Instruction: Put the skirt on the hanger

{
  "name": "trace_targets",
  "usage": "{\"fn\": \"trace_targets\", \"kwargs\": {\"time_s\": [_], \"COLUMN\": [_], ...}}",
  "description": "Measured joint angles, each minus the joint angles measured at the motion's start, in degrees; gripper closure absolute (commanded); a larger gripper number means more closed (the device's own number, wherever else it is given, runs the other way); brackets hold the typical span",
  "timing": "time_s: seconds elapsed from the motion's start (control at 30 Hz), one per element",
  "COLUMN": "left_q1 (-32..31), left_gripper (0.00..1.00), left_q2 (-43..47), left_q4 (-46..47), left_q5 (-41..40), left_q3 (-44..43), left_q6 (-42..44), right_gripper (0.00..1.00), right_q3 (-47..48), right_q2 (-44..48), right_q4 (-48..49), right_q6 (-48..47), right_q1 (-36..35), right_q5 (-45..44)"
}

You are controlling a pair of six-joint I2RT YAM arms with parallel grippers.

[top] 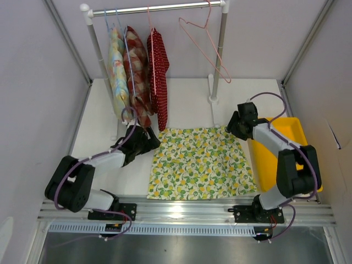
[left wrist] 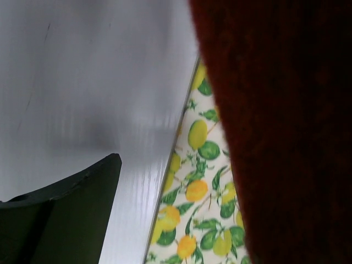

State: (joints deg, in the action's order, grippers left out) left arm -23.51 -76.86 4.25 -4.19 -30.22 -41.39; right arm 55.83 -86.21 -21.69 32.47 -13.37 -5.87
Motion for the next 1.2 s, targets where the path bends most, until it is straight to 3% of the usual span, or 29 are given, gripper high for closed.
{"fn": "trace_targets", "kwargs": {"time_s": [0.27,0.63,0.77,1.2], "left_q1": [0.0,0.2,0.3,0.4], "left_gripper": [0.09,0.14,0.21,0.66], "left_q2": [-10.6,-20.9,-23.9,-27.2], "left_q4": [9.9,14.2,15.9,16.8], "left_q5": [-0.3,0.1,0.8,3.0], "left_q3": [-5.0,-12.9,-15.2,-17.2], "left_q6": [2.1,5.9,5.9,5.9], "right_gripper": [0.37,0.35,0.35,0.35], "right_q3": [3.5,8.1,8.4,11.7], "right_q2": [-11.3,-18.3,-18.6,-22.1], "right_q4": [3.2,6.1,6.3,8.5], "right_q6": [-2.1,-4.5,-5.4,-7.3], "right_q1": [2.7,3.0,3.7,5.0], "right_q5": [0.8,-0.3,-1.0,-1.3]}}
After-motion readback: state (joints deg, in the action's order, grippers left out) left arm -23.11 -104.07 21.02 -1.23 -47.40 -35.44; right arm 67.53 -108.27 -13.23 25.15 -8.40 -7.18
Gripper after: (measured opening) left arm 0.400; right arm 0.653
